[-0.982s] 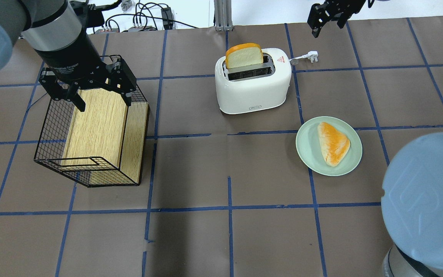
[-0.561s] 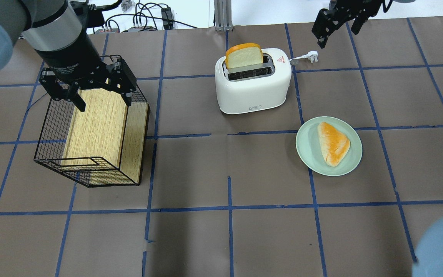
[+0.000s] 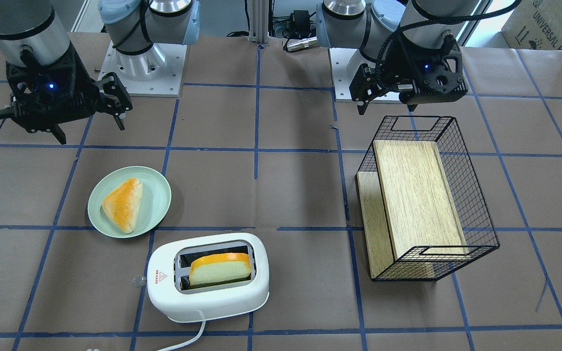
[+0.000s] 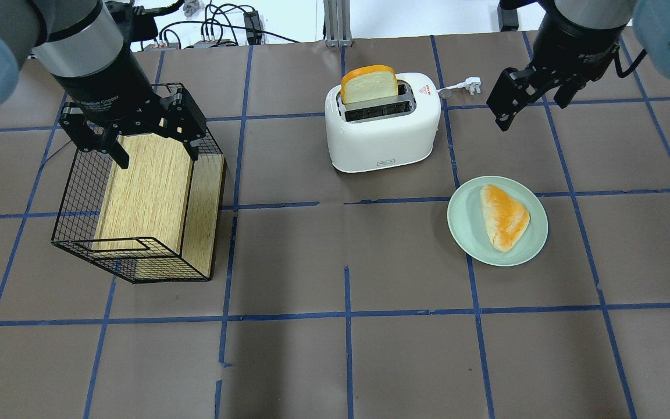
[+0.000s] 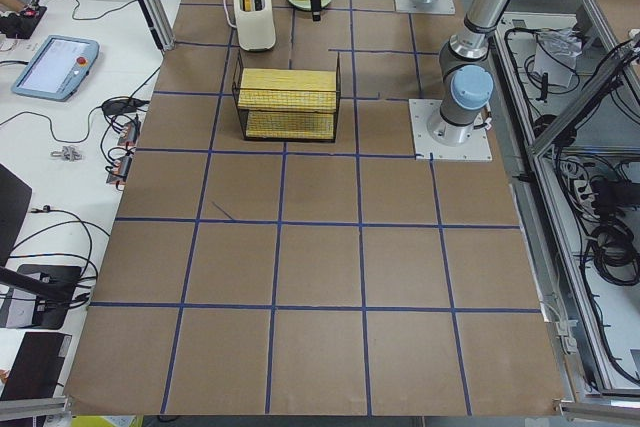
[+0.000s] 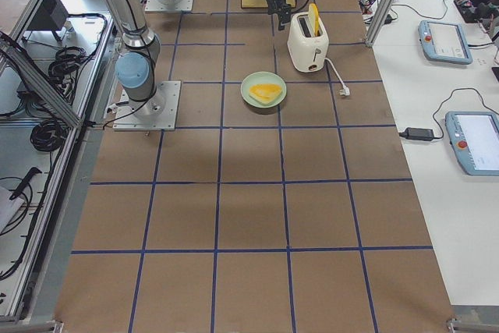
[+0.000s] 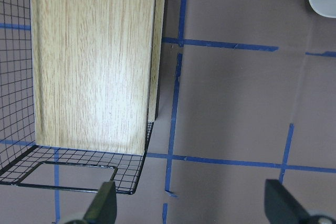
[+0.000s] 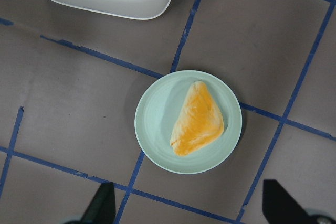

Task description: Press toaster with right arm

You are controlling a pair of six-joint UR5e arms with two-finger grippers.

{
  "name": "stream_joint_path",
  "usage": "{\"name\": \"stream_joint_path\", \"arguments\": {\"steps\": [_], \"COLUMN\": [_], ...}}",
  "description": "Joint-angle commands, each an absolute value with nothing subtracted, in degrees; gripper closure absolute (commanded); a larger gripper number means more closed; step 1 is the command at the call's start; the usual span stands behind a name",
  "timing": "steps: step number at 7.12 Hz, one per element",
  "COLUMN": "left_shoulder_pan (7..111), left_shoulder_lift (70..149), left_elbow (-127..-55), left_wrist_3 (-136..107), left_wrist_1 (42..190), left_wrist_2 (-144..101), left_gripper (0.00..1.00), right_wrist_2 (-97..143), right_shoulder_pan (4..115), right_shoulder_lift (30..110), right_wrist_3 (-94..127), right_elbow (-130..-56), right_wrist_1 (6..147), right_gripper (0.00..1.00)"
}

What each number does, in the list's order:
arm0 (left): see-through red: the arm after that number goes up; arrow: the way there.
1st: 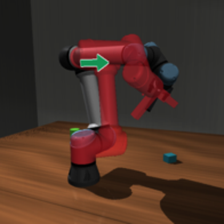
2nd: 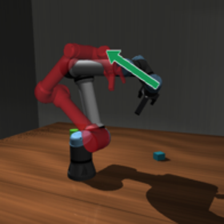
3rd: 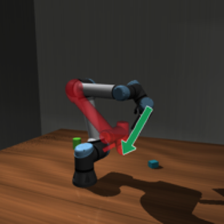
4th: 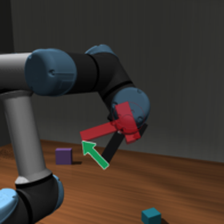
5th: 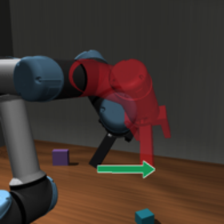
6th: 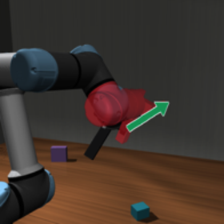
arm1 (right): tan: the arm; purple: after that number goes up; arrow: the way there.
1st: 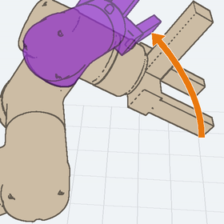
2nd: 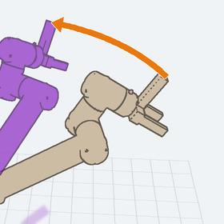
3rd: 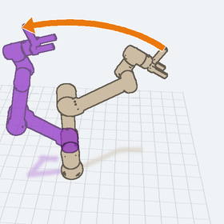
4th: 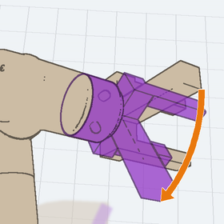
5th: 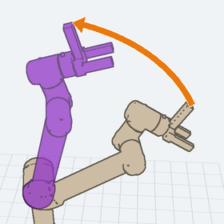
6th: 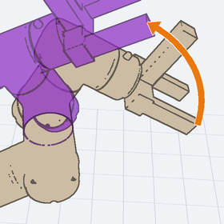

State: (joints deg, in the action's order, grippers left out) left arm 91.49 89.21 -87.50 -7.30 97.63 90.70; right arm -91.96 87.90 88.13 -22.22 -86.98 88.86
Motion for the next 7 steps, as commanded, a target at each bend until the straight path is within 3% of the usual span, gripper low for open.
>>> {"name": "stream_joint_path", "arguments": {"steps": [1, 7], "left_shoulder_pan": [91.49, 91.49], "left_shoulder_lift": [89.21, 89.21], "left_elbow": [-87.54, -87.45], "left_wrist_3": [-7.29, -7.29], "left_wrist_1": [97.65, 97.65], "left_wrist_2": [90.7, 90.7], "left_gripper": [0.0, 0.0], "right_wrist_2": [-93.87, -93.25], "right_shoulder_pan": [87.89, 87.89], "right_shoulder_lift": [88.51, 87.98], "right_wrist_3": [-21.88, -11.28], "right_elbow": [-86.92, -86.84], "right_wrist_1": [87.36, 87.98], "right_gripper": [0.0, 0.0]}}
